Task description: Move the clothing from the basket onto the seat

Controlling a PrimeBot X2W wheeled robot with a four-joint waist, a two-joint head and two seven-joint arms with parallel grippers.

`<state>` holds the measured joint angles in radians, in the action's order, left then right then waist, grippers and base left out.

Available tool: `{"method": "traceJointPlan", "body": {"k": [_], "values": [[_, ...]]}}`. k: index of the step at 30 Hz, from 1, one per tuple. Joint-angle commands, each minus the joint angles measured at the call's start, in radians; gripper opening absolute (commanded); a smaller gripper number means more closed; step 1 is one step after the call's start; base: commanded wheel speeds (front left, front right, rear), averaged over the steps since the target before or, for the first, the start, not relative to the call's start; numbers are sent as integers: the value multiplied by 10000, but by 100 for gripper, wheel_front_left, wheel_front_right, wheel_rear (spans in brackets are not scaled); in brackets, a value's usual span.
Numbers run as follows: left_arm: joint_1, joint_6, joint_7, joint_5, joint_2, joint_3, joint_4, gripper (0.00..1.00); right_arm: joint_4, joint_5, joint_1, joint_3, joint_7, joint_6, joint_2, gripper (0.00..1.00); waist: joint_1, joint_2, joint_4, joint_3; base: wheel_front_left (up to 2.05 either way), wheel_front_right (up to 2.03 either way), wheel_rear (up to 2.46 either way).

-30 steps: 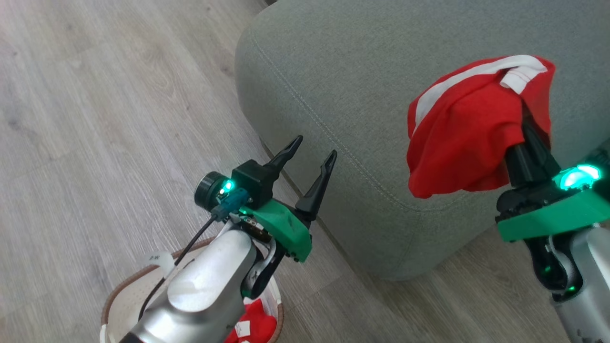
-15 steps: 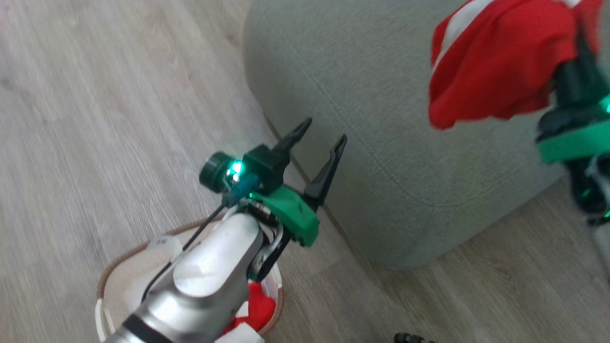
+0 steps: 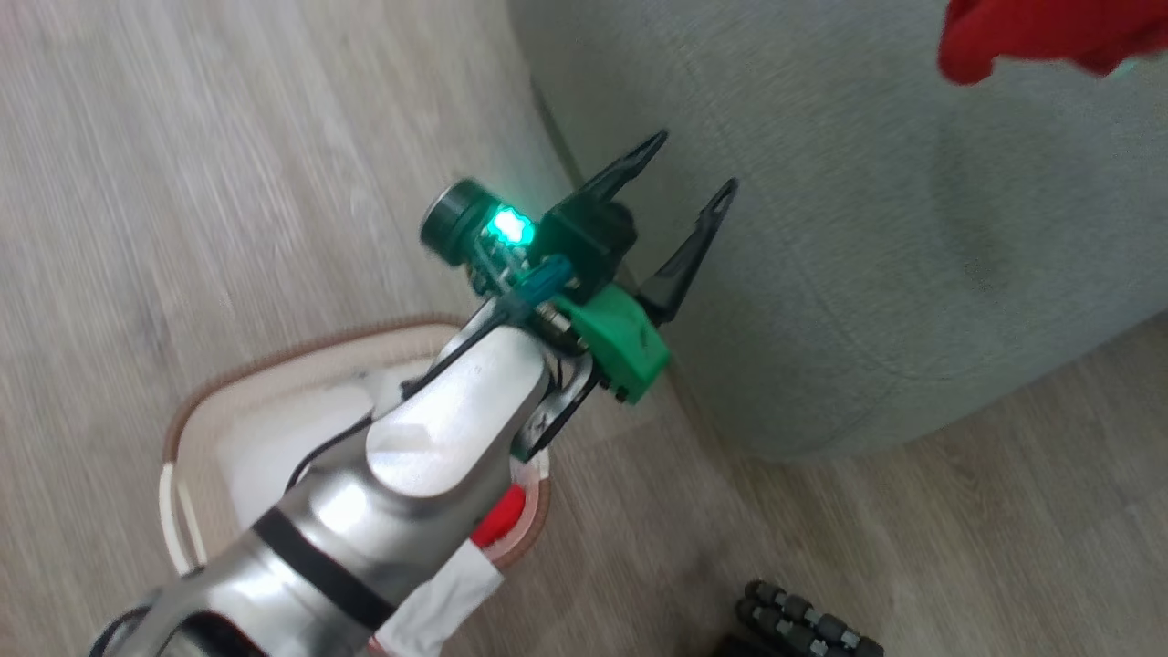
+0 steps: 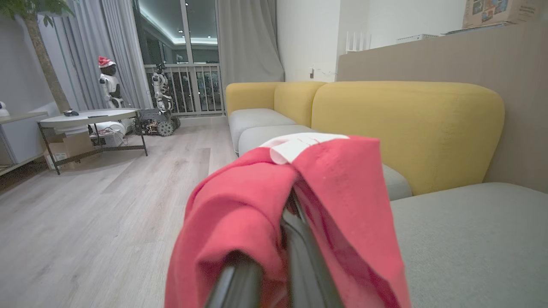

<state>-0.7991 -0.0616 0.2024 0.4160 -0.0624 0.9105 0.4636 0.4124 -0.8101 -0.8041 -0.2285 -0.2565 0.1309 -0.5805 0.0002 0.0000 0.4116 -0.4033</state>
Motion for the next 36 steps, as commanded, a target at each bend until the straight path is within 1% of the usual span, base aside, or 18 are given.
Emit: {"method": "traceJointPlan", "body": {"k": [1,6,9,13,16,17,19,24,31,36], "values": [[-545,-28,-54,-95,76,-83,-224,100,-87,-126,-451,-12,-53,-2,-494,0,-2,0,-345,-629,0,0,0],[-1098,-67,-45,58,115,425,-176,100,558,-338,-1147,-325,-53,-2,-1088,0,-2,0,-669,-1250,0,0,0],[-1417,-187,-38,300,118,839,-316,100,1004,-458,-1443,-435,-53,-2,-1438,0,-2,0,-899,-1567,0,0,0],[-1700,-351,-23,567,119,1214,-404,100,1641,-634,-1665,-383,-53,-2,-1570,0,-2,0,-1103,-1812,0,0,0],[-1943,-525,12,793,120,1548,-411,100,2269,-676,-1827,-605,-53,-2,-1706,0,-2,0,-1320,-2013,0,0,0],[-2017,-585,23,856,120,1651,-394,100,2562,-767,-1843,-766,-53,-2,-1729,0,-2,0,-1392,-2059,0,0,0],[-2131,-688,62,1014,120,1835,-376,100,3299,-1212,-1820,-1532,147,-2,-1762,0,-2,0,-1530,-2093,0,0,0],[-2338,-981,194,1396,121,2204,-380,100,4153,-2303,-2164,-3038,1080,-2,-2155,0,-2,0,-1720,-2133,0,0,0],[-2527,-1227,331,1801,121,2629,-173,100,4367,-3699,-2417,-4505,2567,-2,-2518,0,-2,0,-1813,-2061,0,0,0],[-2638,-1327,423,2099,121,2829,-128,100,4527,-4357,-2401,-5424,3759,-2,-2754,0,-2,0,-1835,-1867,0,0,0]]}}
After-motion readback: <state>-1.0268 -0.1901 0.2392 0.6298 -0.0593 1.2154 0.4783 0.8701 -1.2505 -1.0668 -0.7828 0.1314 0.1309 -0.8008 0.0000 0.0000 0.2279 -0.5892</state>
